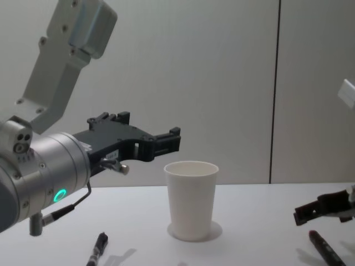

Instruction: Place the pen into the pen holder.

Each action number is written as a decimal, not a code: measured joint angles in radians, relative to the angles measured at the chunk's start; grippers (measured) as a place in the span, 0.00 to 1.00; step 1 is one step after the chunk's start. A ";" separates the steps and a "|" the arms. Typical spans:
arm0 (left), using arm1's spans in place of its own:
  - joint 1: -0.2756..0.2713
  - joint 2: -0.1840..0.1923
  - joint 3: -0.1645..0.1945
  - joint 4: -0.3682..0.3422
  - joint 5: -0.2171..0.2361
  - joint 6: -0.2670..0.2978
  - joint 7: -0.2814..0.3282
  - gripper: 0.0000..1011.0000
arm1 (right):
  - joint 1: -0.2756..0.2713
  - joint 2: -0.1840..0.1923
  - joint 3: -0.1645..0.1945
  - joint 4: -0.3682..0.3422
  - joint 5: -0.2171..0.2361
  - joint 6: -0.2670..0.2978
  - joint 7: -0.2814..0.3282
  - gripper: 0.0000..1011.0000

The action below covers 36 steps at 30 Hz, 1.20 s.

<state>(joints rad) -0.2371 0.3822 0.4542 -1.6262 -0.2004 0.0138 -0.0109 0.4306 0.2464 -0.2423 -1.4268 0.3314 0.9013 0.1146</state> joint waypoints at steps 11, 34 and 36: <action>0.000 0.000 0.000 0.000 0.000 0.000 0.000 0.99 | 0.021 -0.008 0.002 0.033 -0.019 0.020 -0.004 0.99; 0.000 0.000 0.000 0.000 0.000 0.000 0.000 0.99 | 0.069 -0.036 -0.008 0.113 -0.053 0.057 0.027 0.99; 0.000 0.000 0.000 0.000 0.000 0.000 0.000 0.99 | 0.072 -0.037 -0.008 0.117 -0.056 0.059 0.029 0.99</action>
<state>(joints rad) -0.2371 0.3821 0.4542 -1.6262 -0.2004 0.0139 -0.0109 0.5028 0.2098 -0.2499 -1.3095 0.2750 0.9599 0.1437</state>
